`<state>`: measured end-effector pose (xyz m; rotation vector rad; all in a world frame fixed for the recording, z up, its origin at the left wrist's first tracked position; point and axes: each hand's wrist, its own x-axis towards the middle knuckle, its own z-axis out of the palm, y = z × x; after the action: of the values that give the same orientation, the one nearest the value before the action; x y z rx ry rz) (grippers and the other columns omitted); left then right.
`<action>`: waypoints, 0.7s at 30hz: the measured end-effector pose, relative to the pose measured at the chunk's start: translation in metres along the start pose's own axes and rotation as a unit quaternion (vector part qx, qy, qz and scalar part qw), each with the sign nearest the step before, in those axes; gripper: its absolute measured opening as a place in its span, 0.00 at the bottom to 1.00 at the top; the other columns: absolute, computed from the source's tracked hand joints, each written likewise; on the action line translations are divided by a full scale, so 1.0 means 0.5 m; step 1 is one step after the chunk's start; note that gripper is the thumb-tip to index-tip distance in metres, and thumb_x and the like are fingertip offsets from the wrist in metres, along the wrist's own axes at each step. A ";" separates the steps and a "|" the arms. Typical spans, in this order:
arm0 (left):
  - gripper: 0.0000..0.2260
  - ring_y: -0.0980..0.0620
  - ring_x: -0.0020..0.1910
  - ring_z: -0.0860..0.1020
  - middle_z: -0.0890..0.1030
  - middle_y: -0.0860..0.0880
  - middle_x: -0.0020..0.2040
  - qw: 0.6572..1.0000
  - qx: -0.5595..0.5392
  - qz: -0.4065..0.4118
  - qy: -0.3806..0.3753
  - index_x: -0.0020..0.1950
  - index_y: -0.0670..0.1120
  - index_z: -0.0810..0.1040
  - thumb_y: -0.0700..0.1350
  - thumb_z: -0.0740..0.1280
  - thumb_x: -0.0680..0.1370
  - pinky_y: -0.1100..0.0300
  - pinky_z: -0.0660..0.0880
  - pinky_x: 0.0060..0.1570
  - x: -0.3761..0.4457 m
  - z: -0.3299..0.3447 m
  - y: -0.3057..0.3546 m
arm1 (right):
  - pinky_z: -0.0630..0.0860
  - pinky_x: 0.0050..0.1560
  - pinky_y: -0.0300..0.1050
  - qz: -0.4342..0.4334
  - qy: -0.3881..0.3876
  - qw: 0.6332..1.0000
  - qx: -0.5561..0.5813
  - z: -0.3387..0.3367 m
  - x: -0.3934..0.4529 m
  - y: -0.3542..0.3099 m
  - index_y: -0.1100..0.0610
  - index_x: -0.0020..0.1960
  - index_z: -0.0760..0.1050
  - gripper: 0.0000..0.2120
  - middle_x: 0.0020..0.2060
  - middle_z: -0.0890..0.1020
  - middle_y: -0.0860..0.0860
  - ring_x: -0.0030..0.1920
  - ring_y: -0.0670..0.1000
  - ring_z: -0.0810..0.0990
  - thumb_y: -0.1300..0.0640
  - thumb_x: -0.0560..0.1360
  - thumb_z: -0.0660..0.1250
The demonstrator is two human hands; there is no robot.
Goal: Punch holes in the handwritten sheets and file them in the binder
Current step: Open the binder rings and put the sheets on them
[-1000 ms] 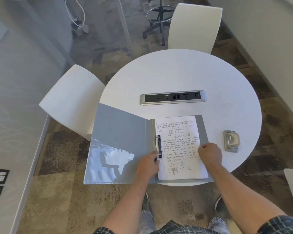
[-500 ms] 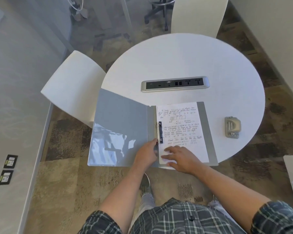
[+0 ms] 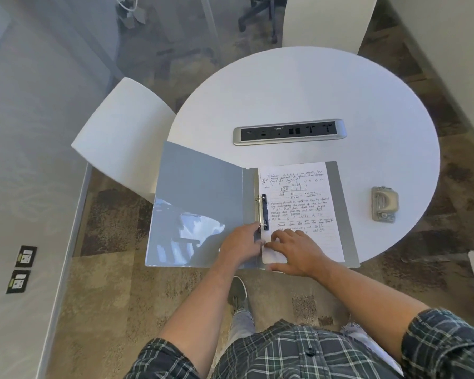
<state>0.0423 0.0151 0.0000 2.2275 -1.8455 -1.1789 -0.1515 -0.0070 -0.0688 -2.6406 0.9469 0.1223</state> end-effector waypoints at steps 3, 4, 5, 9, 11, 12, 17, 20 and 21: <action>0.22 0.42 0.73 0.70 0.73 0.44 0.74 0.993 0.065 0.050 0.090 0.74 0.47 0.73 0.49 0.68 0.80 0.47 0.67 0.72 -0.022 -0.047 0.015 | 0.77 0.58 0.52 0.054 0.038 0.997 0.043 -0.024 0.014 0.020 0.50 0.69 0.77 0.29 0.63 0.79 0.50 0.58 0.54 0.80 0.32 0.79 0.59; 0.24 0.41 0.75 0.68 0.69 0.42 0.77 0.980 0.097 0.063 0.164 0.74 0.46 0.72 0.49 0.69 0.79 0.44 0.64 0.74 -0.033 -0.070 0.019 | 0.76 0.61 0.52 0.071 0.042 0.996 0.040 -0.030 0.019 0.030 0.50 0.71 0.75 0.27 0.66 0.77 0.50 0.61 0.54 0.79 0.35 0.81 0.59; 0.26 0.38 0.76 0.66 0.67 0.39 0.78 0.958 0.123 0.068 0.250 0.74 0.44 0.73 0.49 0.71 0.77 0.41 0.63 0.74 -0.045 -0.096 0.022 | 0.74 0.64 0.52 0.088 0.034 0.995 0.033 -0.036 0.023 0.039 0.50 0.74 0.72 0.26 0.69 0.75 0.50 0.65 0.54 0.77 0.38 0.81 0.60; 0.40 0.34 0.81 0.48 0.50 0.34 0.82 0.899 0.162 -0.108 0.392 0.81 0.47 0.58 0.60 0.70 0.75 0.36 0.48 0.75 -0.111 -0.227 0.015 | 0.71 0.69 0.53 0.135 -0.004 0.990 0.035 -0.043 0.027 0.061 0.47 0.78 0.67 0.26 0.76 0.69 0.48 0.72 0.53 0.70 0.42 0.82 0.62; 0.48 0.34 0.80 0.53 0.54 0.32 0.80 0.898 0.161 -0.217 0.348 0.83 0.46 0.48 0.67 0.68 0.74 0.35 0.48 0.75 -0.137 -0.289 -0.009 | 0.72 0.68 0.53 0.142 -0.003 0.989 0.036 -0.040 0.026 0.061 0.46 0.77 0.68 0.25 0.76 0.68 0.47 0.72 0.53 0.70 0.42 0.82 0.62; 0.49 0.35 0.78 0.61 0.63 0.33 0.78 0.903 0.142 -0.260 0.310 0.82 0.45 0.46 0.69 0.66 0.74 0.35 0.50 0.74 -0.145 -0.314 -0.023 | 0.72 0.68 0.52 0.146 0.000 0.989 0.038 -0.038 0.026 0.059 0.46 0.77 0.69 0.25 0.75 0.69 0.47 0.71 0.53 0.71 0.42 0.81 0.62; 0.22 0.44 0.54 0.81 0.83 0.50 0.55 0.952 -0.014 -0.206 0.224 0.61 0.51 0.78 0.65 0.65 0.78 0.44 0.73 0.60 -0.165 -0.359 -0.069 | 0.74 0.65 0.51 0.189 0.002 0.978 0.085 -0.039 0.040 0.047 0.46 0.74 0.73 0.23 0.73 0.70 0.45 0.69 0.51 0.72 0.45 0.80 0.66; 0.10 0.50 0.46 0.85 0.87 0.54 0.46 0.946 -0.194 -0.097 0.242 0.55 0.52 0.84 0.55 0.69 0.80 0.50 0.81 0.49 -0.165 -0.351 -0.033 | 0.79 0.58 0.51 0.257 0.036 0.938 0.231 -0.073 0.049 0.039 0.48 0.69 0.77 0.16 0.68 0.76 0.45 0.58 0.48 0.81 0.48 0.81 0.66; 0.09 0.53 0.44 0.86 0.88 0.54 0.45 0.935 -0.260 -0.066 0.232 0.55 0.51 0.85 0.53 0.71 0.79 0.51 0.82 0.50 -0.160 -0.344 -0.015 | 0.81 0.54 0.51 0.281 0.075 0.907 0.304 -0.091 0.047 0.035 0.48 0.66 0.79 0.14 0.63 0.80 0.45 0.51 0.47 0.84 0.49 0.81 0.67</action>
<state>0.1414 0.0110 0.1619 2.0945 -1.0724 -0.9041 -0.1456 -0.0492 -0.0354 -1.7759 1.4902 -0.2149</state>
